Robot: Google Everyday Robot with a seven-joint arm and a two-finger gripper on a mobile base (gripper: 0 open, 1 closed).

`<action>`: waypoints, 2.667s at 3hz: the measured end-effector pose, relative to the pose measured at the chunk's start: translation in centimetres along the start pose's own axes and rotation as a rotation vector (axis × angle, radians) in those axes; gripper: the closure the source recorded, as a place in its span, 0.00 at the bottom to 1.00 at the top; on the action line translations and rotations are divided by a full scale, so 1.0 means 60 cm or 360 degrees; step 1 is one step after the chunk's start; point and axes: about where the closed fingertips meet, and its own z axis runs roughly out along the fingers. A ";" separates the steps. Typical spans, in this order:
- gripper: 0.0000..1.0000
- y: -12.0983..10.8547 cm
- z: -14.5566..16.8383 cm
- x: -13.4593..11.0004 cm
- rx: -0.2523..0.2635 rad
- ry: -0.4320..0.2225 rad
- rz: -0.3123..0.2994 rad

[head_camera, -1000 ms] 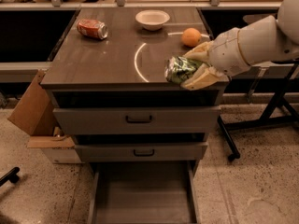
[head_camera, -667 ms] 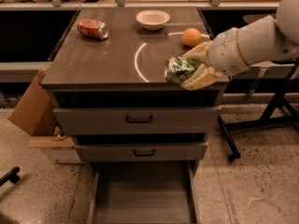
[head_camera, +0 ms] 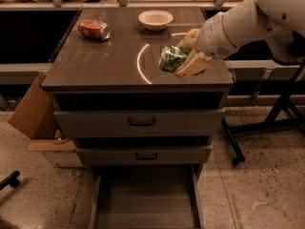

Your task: Pick green can from bottom drawer and place on counter

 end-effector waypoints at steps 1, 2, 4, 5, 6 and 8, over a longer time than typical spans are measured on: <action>1.00 -0.030 0.022 -0.016 -0.0030 0.0034 0.0030; 1.00 -0.051 0.054 -0.027 -0.0082 0.0068 0.0066; 1.00 -0.099 0.133 -0.013 -0.0094 0.0116 0.0253; 0.81 -0.122 0.162 0.008 -0.0049 0.0139 0.0346; 0.50 -0.156 0.185 0.036 0.0008 0.0170 0.0420; 0.04 -0.190 0.204 0.067 0.0042 0.0205 0.0479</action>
Offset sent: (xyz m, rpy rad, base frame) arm 0.0588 0.0444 -0.0016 -0.0510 0.1173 -0.0252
